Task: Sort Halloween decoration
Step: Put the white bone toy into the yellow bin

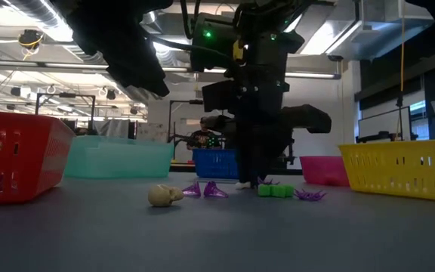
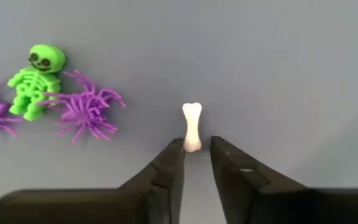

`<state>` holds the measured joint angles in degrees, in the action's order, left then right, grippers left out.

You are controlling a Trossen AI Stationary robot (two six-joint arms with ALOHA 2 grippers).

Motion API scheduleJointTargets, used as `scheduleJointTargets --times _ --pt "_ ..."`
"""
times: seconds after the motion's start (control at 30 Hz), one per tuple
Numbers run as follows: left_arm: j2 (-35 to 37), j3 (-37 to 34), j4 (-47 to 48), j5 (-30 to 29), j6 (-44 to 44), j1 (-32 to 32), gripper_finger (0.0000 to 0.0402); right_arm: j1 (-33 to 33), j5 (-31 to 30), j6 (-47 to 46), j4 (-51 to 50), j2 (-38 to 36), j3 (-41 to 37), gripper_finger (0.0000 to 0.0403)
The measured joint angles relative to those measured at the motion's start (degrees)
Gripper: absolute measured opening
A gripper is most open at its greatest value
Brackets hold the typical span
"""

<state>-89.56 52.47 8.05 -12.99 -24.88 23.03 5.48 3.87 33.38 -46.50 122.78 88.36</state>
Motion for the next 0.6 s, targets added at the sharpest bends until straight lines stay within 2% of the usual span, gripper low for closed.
scheduleJointTargets --times 0.2,0.6 --pt "0.00 0.00 0.00 0.00 0.00 0.00 0.0164 0.07 -0.27 -0.04 0.14 0.05 0.31 0.0115" --pt "0.00 0.00 0.02 0.02 0.02 0.02 0.0164 0.13 -0.93 -0.13 -0.49 0.11 0.87 0.0113"
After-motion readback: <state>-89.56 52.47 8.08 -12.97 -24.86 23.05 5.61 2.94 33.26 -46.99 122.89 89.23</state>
